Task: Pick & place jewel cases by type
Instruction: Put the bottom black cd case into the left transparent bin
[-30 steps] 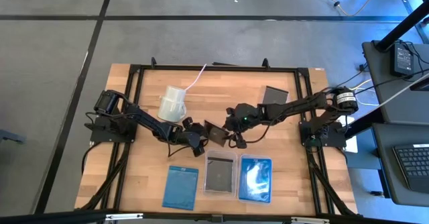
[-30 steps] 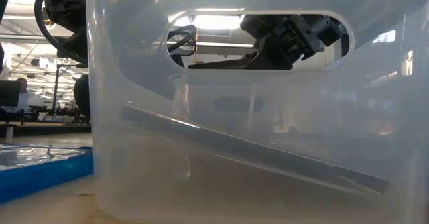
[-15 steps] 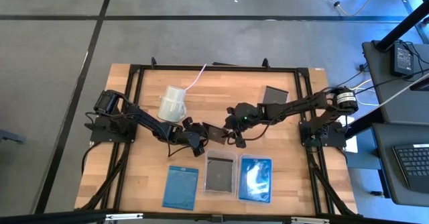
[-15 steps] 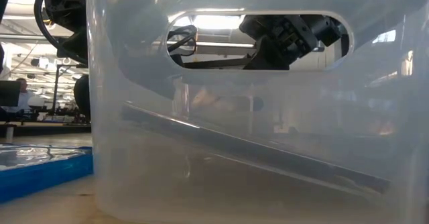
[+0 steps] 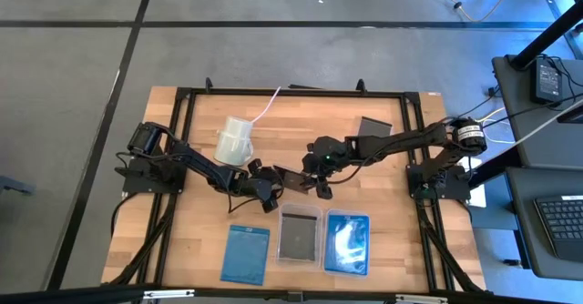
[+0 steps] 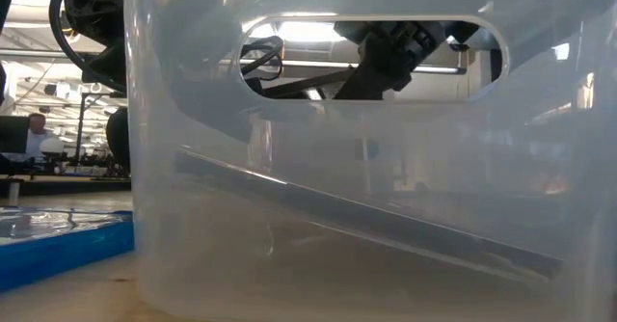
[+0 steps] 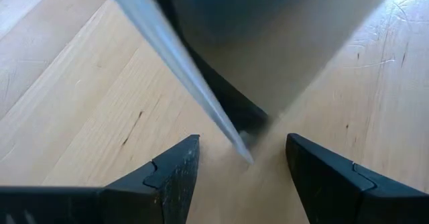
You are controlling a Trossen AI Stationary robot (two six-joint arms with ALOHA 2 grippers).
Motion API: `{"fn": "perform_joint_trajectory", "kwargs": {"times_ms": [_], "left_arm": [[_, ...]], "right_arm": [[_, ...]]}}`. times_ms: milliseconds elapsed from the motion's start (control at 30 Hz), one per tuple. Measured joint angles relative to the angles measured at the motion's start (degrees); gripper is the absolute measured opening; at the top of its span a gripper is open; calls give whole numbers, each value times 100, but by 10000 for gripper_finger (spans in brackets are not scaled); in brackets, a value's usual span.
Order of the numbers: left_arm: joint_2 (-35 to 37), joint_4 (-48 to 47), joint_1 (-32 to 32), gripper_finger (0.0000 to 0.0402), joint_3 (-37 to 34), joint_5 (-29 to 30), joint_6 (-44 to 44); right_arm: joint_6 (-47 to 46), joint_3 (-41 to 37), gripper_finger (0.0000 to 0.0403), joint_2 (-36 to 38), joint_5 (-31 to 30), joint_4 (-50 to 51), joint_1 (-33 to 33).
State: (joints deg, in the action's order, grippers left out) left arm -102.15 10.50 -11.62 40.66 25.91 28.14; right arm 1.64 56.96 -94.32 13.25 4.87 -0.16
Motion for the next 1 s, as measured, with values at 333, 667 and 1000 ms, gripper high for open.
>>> {"fn": "perform_joint_trajectory", "kwargs": {"times_ms": [333, 667, 1000], "left_arm": [[0, -39, -11, 219, 0, -2, 0], [2, -42, -11, 219, 0, -4, 0], [9, -46, -22, 219, -4, 13, -58]], "right_arm": [[-141, 53, 142, 2, -220, 92, 0], [-141, 56, 116, 2, -482, 390, 7], [-294, 56, 44, 11, -436, 427, -11]]}}
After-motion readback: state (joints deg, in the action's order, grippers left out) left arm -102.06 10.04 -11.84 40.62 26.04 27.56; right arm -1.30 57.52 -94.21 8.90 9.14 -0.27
